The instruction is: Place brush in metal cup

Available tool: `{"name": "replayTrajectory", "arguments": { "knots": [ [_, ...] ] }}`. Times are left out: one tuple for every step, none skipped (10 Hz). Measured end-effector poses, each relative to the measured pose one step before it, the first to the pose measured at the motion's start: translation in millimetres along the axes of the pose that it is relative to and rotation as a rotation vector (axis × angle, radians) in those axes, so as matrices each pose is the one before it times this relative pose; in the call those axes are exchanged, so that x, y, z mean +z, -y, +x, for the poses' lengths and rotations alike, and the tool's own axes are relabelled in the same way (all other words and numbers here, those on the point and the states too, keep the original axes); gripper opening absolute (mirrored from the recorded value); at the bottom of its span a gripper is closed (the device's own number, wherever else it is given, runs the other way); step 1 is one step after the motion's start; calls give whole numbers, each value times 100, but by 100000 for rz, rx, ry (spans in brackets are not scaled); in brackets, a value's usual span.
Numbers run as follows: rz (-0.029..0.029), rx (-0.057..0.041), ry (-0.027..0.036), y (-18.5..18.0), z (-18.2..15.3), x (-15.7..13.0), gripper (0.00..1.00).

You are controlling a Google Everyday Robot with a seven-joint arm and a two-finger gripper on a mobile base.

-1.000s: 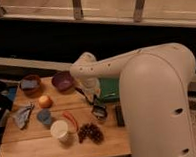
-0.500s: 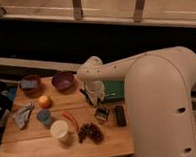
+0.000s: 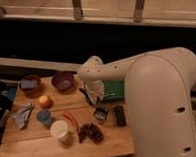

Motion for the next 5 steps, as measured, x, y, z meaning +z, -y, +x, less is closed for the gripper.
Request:
{"name": "replayTrajectory", "arguments": {
  "knots": [
    [7, -134, 49, 19, -1, -8, 76],
    [41, 13, 52, 37, 0, -6, 76],
    [0, -32, -10, -7, 0, 4, 76],
    [-6, -100, 31, -49, -37, -8, 76],
    [5, 20, -1, 14, 6, 3, 76]
  ]
}}
